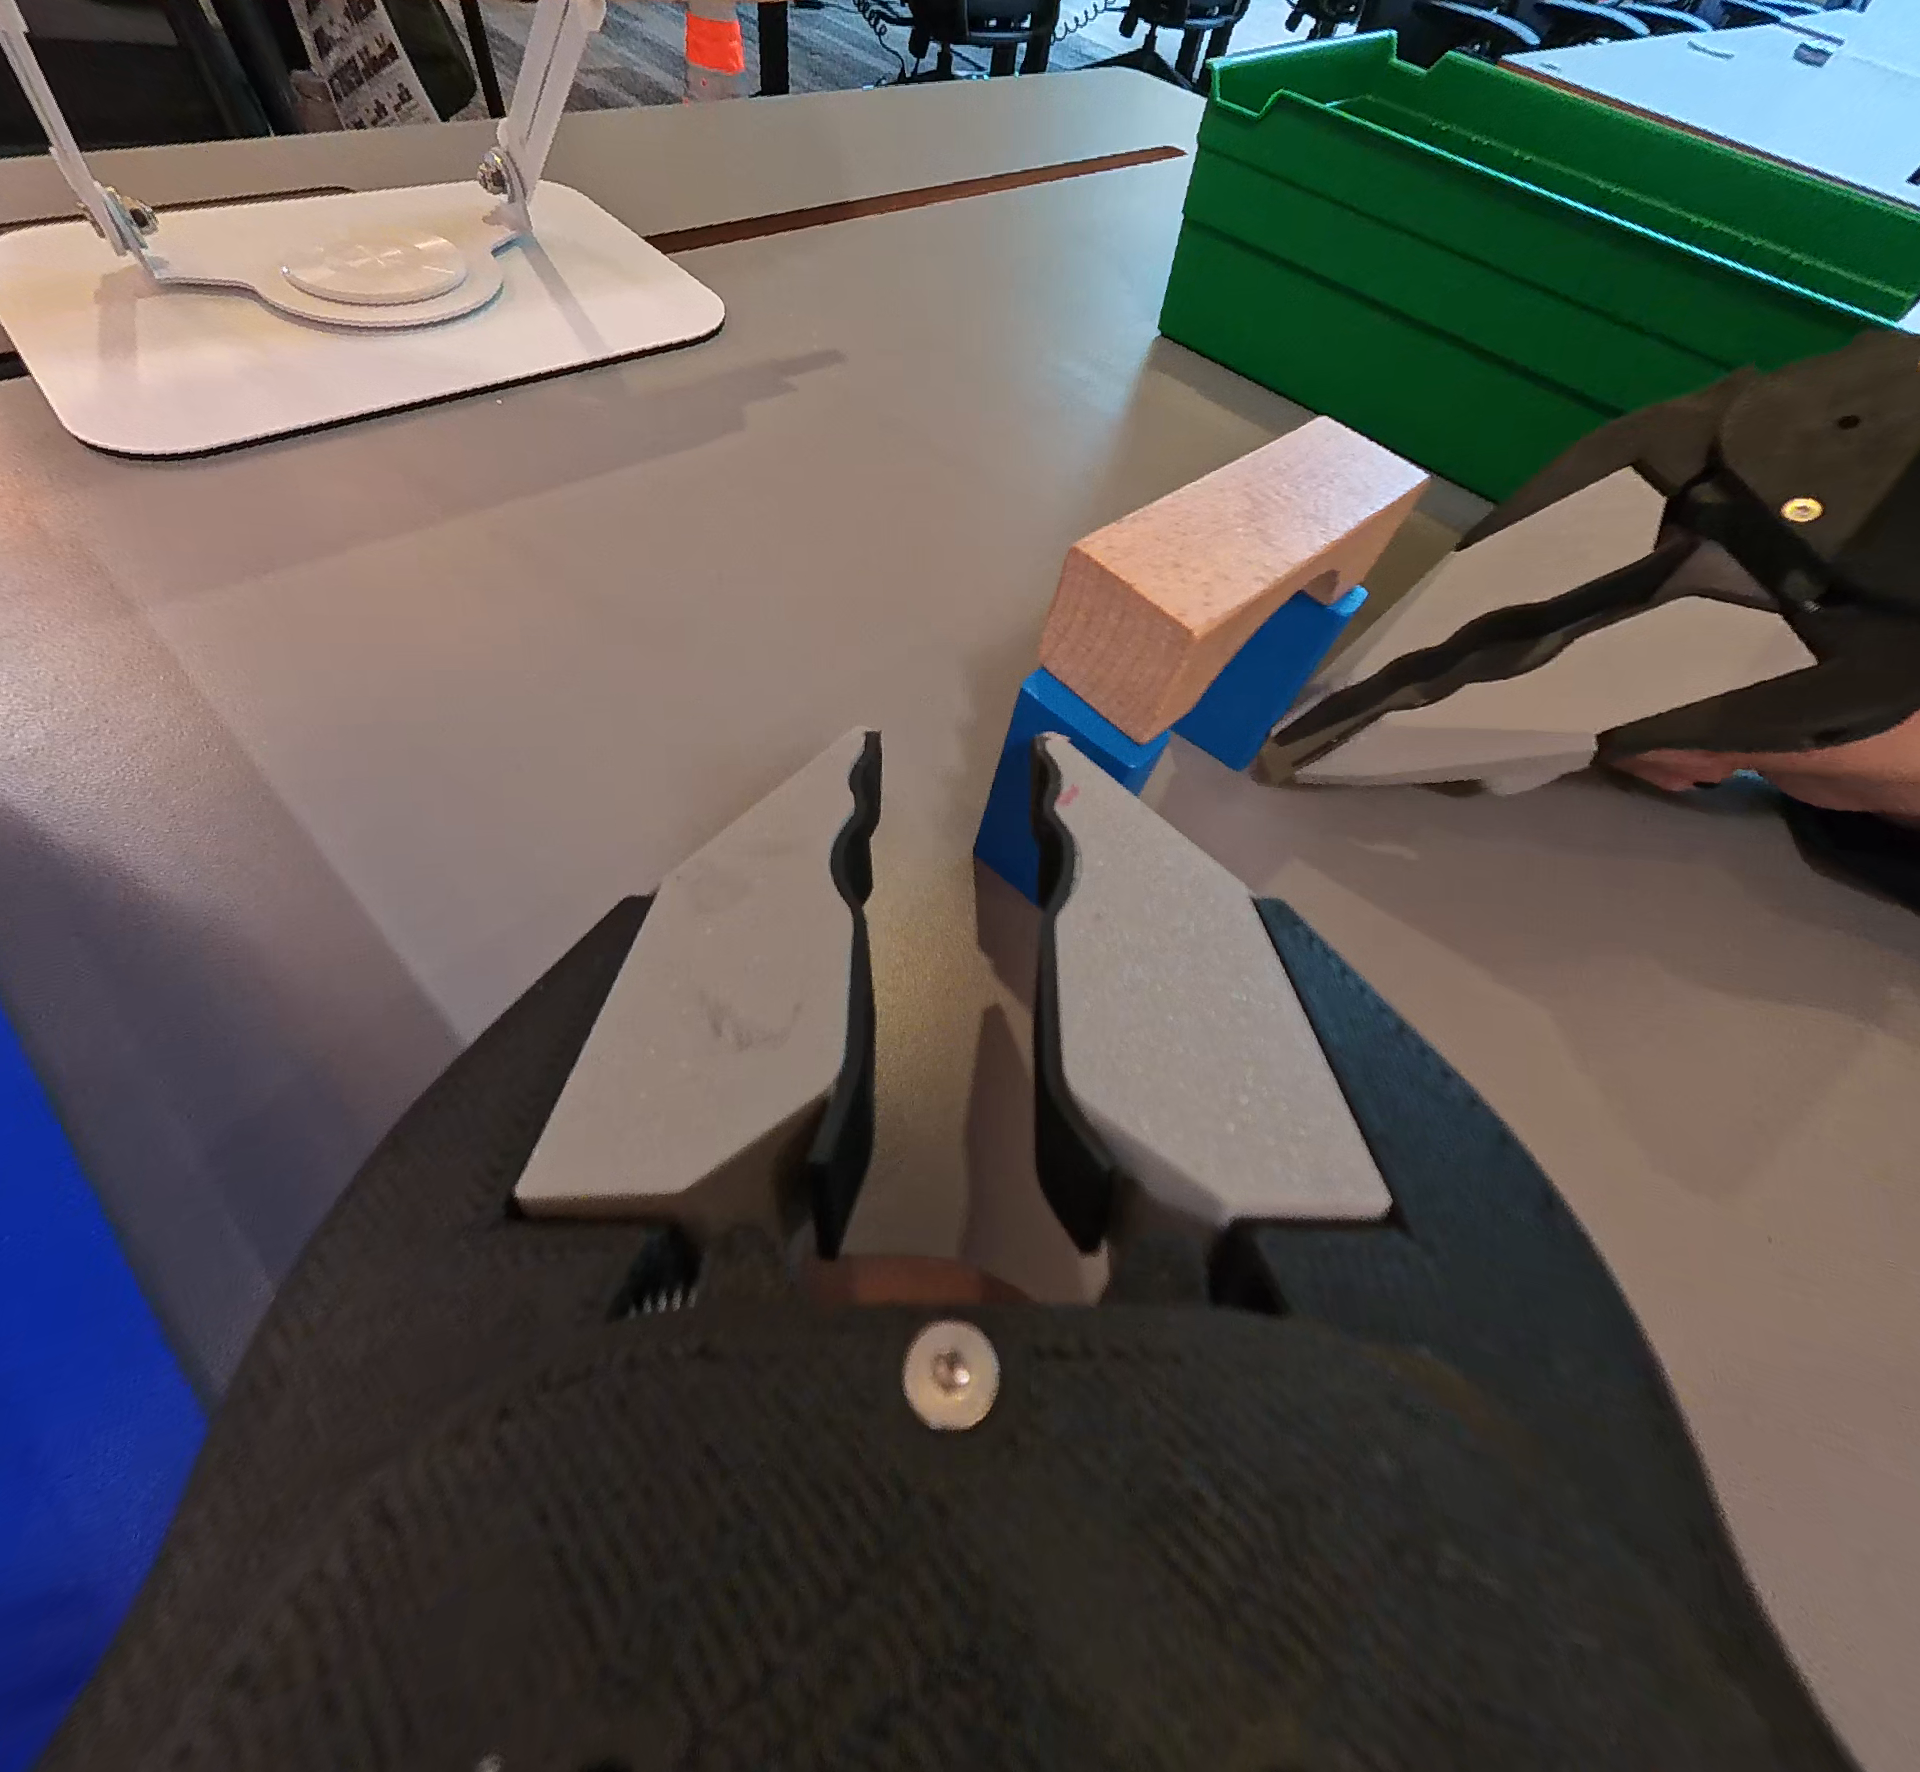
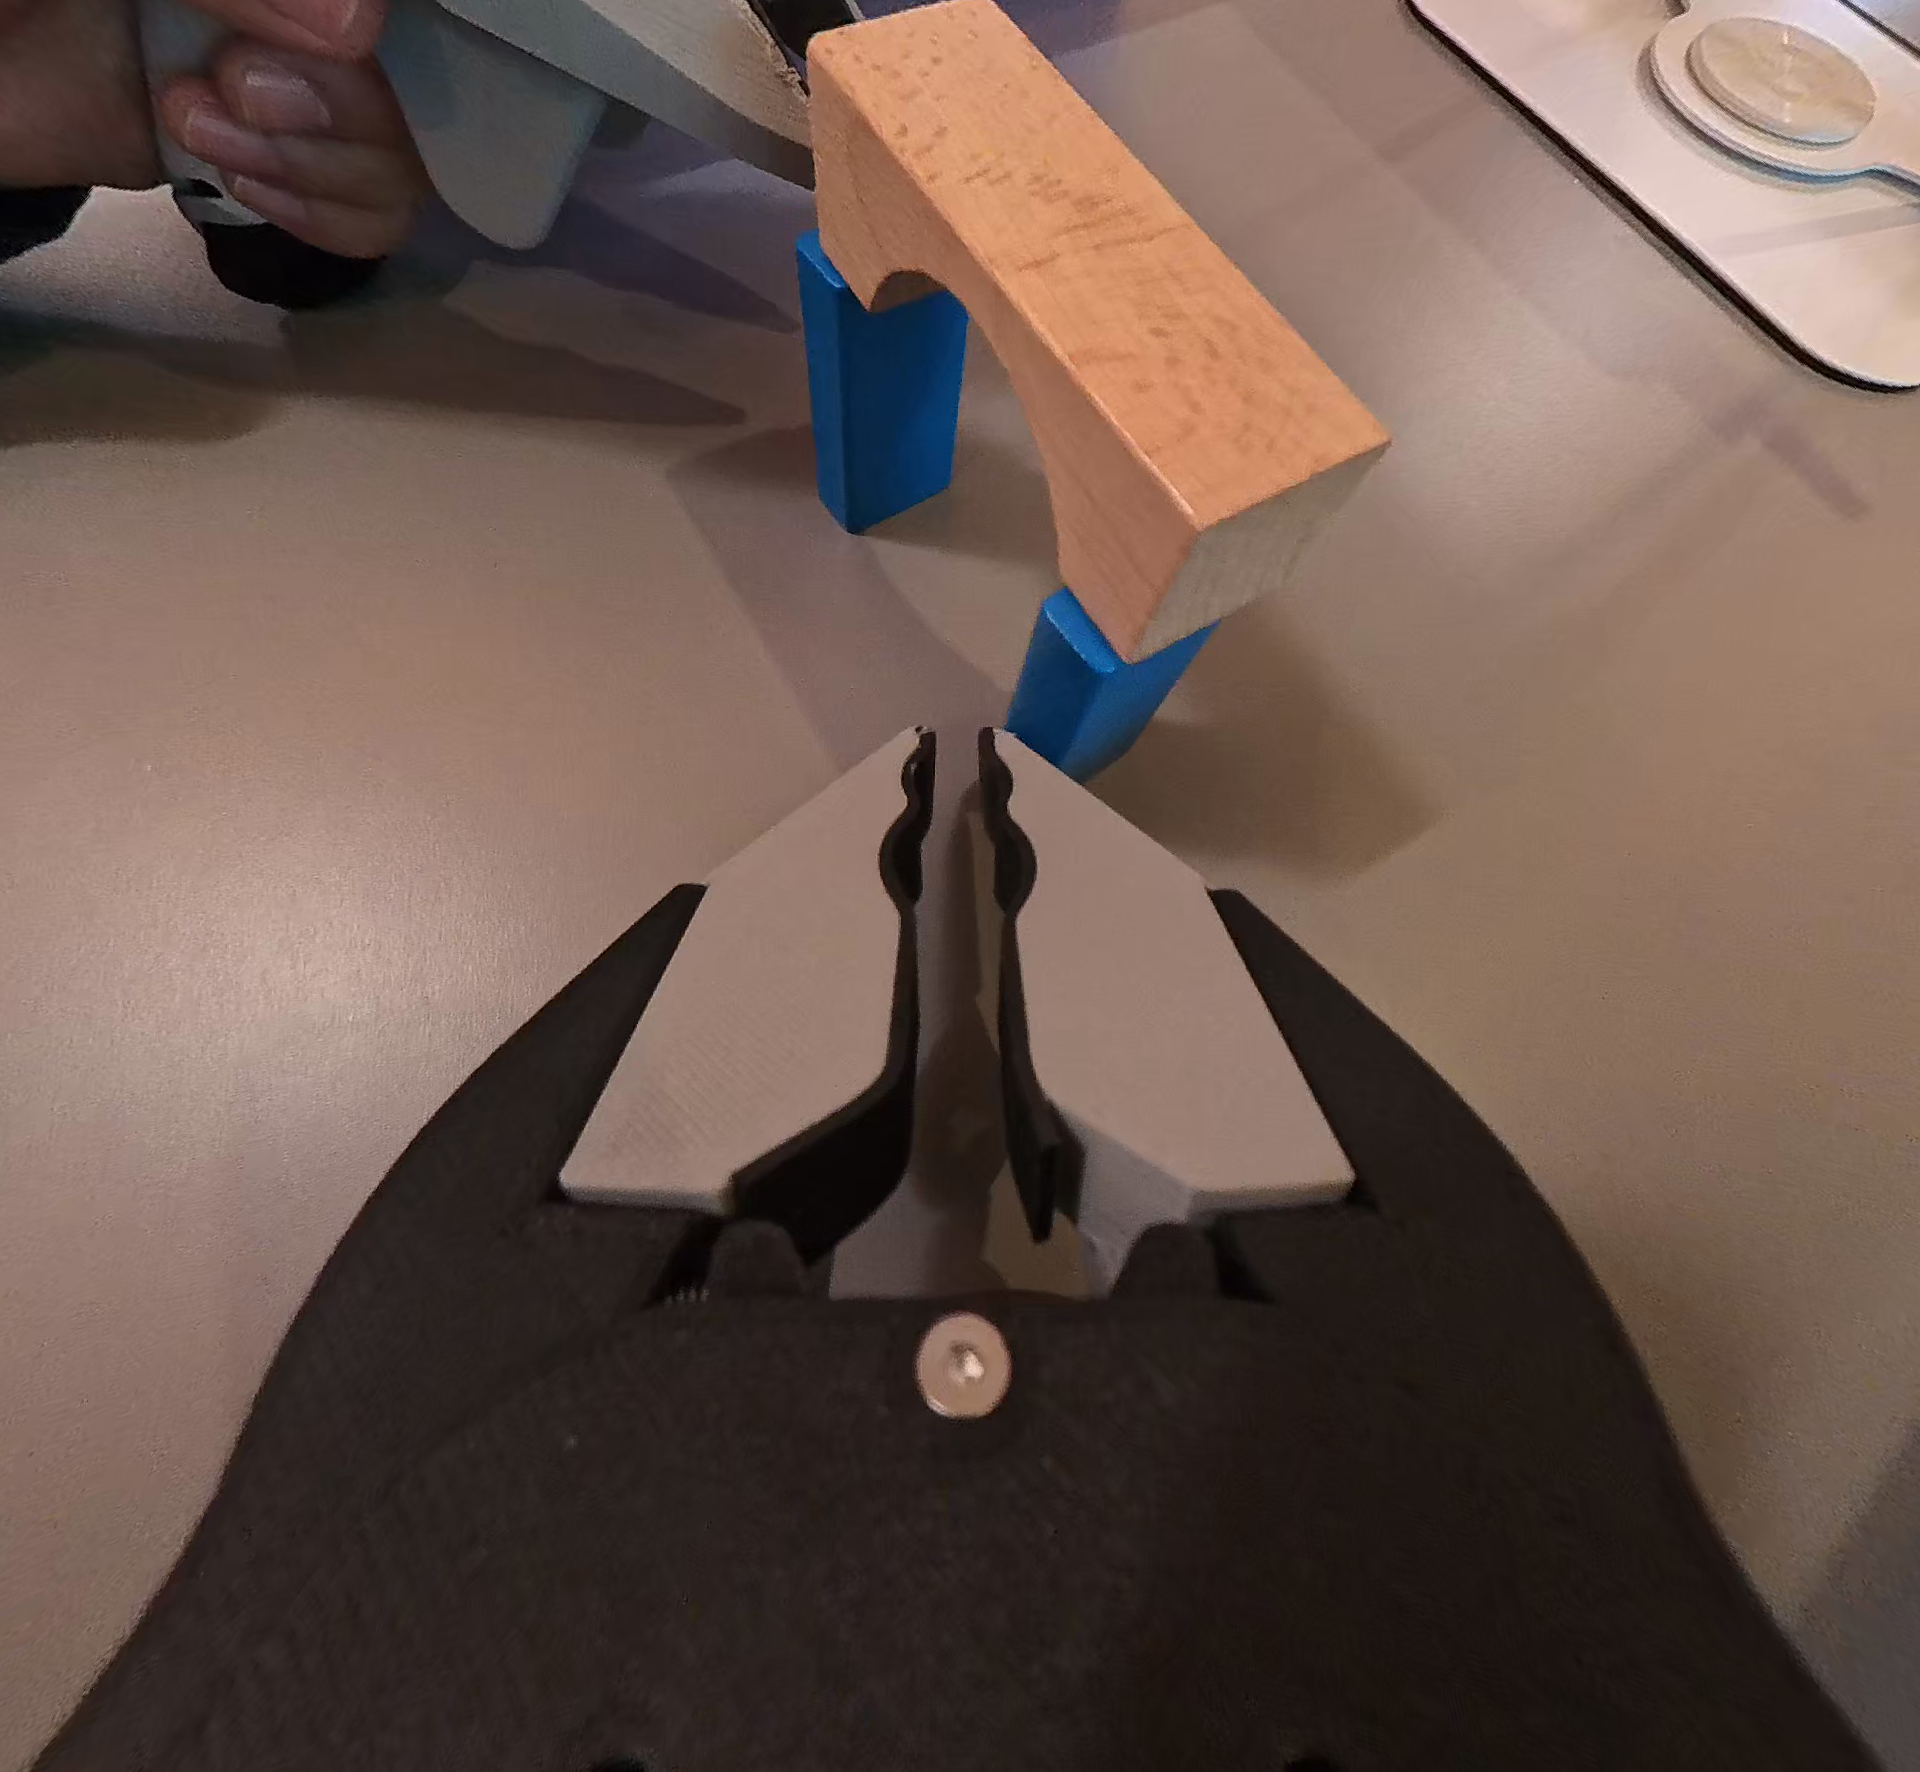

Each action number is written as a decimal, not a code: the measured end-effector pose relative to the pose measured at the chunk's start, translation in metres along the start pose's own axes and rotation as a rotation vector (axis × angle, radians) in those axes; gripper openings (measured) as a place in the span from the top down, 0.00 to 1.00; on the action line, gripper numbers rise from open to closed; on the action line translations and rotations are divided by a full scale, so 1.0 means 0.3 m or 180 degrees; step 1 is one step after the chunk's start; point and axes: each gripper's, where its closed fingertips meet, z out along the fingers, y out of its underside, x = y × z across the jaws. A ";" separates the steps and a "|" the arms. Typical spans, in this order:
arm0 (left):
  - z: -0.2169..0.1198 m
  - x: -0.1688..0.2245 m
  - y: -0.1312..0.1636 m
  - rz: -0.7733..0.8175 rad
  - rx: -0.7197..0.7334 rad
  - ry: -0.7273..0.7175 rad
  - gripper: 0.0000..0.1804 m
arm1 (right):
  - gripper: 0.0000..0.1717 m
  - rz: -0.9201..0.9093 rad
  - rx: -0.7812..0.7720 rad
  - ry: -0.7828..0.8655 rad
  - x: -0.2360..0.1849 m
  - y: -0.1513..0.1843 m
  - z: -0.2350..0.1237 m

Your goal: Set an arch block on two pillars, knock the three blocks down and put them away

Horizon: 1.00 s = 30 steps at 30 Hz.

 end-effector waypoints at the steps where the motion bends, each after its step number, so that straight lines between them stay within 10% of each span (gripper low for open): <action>1: 0.000 0.000 0.000 -0.0001 -0.0001 -0.0001 0.86 | 0.97 -0.0006 0.0002 -0.0005 -0.002 -0.001 0.002; 30: 0.002 0.004 0.009 -0.0027 -0.0052 0.0032 0.86 | 0.95 0.0066 -0.0044 0.0005 0.016 0.022 -0.015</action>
